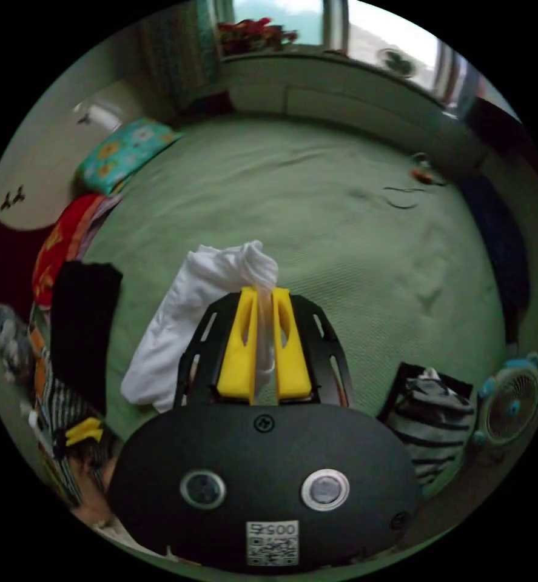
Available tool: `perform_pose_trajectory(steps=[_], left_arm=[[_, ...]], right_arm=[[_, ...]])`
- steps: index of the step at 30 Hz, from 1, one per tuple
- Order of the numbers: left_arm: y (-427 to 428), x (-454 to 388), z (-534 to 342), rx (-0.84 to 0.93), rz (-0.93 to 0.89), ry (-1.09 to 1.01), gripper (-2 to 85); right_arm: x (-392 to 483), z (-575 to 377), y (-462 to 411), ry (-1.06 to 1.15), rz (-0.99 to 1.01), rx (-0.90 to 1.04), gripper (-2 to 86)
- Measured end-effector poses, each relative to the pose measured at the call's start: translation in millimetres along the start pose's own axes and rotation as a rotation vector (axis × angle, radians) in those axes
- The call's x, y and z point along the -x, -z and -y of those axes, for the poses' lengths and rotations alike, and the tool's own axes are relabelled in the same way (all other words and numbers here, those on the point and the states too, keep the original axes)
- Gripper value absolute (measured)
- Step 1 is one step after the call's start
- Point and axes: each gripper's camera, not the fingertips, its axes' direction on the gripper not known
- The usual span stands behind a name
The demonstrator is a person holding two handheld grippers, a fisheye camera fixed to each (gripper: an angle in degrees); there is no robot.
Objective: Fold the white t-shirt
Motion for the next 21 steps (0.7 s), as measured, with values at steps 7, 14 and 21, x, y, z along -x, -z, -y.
perform_pose_trajectory(steps=[7, 14, 21], left_arm=[[-33, -88, 63, -0.028, 0.1, -0.172, 7.3], [-99, -132, 118, 0.02, 0.226, -0.226, 7.3], [-150, -142, 139, 0.081, 0.271, -0.211, 5.2]], right_arm=[[33, -135, 32, 0.147, -0.279, -0.14, -1.3], [42, -309, -6, -0.028, -0.192, 0.071, -1.2], [50, -371, -4, -0.18, -0.177, -0.027, -0.9]])
